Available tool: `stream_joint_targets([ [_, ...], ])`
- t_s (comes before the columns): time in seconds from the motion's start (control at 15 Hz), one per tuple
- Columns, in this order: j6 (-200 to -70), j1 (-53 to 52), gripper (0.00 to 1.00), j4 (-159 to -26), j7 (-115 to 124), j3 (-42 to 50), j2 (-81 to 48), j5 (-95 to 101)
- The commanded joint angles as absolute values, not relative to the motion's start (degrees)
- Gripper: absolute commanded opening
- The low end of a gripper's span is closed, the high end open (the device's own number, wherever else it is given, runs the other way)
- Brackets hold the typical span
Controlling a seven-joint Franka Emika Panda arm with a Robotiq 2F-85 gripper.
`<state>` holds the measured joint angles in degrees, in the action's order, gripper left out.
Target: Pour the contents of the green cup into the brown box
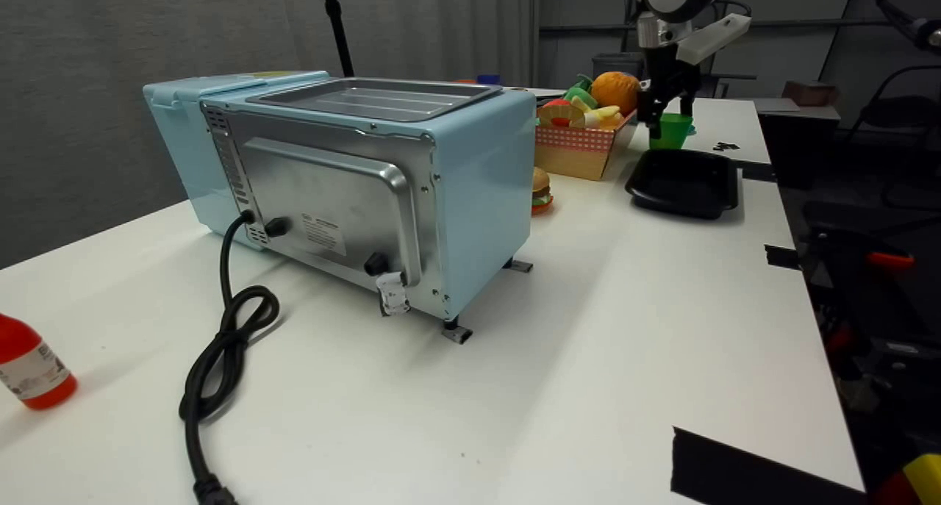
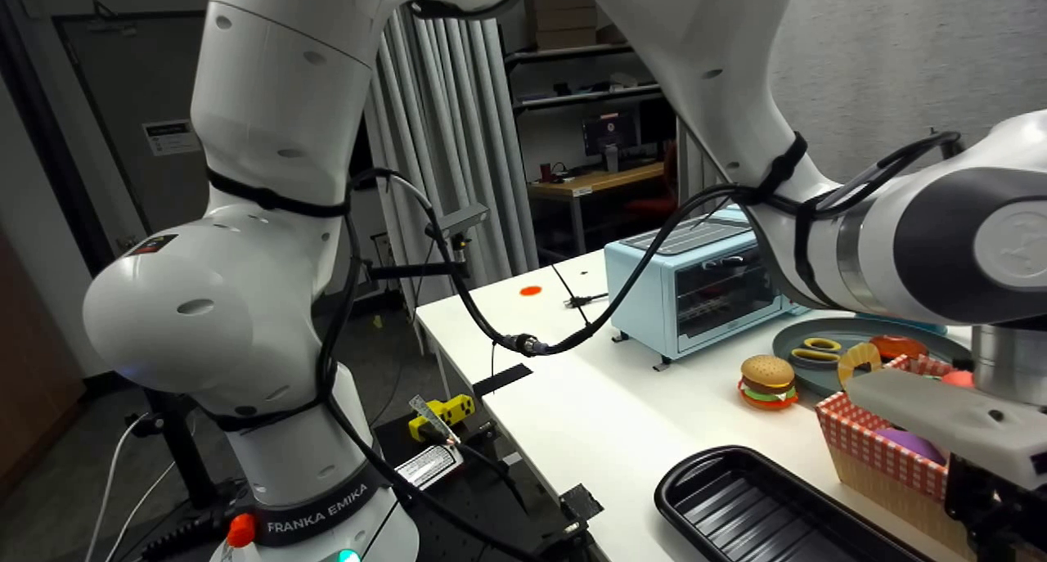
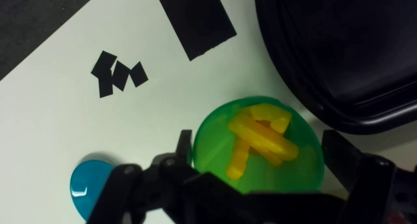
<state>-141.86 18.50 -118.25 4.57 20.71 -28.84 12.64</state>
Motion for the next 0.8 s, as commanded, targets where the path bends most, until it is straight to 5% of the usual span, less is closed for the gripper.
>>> stream_joint_targets([
  [0.0, -141.2, 19.1, 1.0, -116.7, 3.7, 20.2, -30.4, 11.4],
  [0.13, -141.2, 19.1, 1.0, -116.7, 3.6, 20.1, -30.7, 11.3],
  [0.27, -141.3, 19.2, 0.74, -116.7, 3.6, 20.0, -30.7, 11.1],
  [0.4, -141.3, 19.2, 0.6, -116.4, 3.5, 20.0, -30.6, 11.1],
  [0.73, -141.5, 19.2, 0.56, -116.8, 3.1, 20.1, -29.7, 11.3],
])
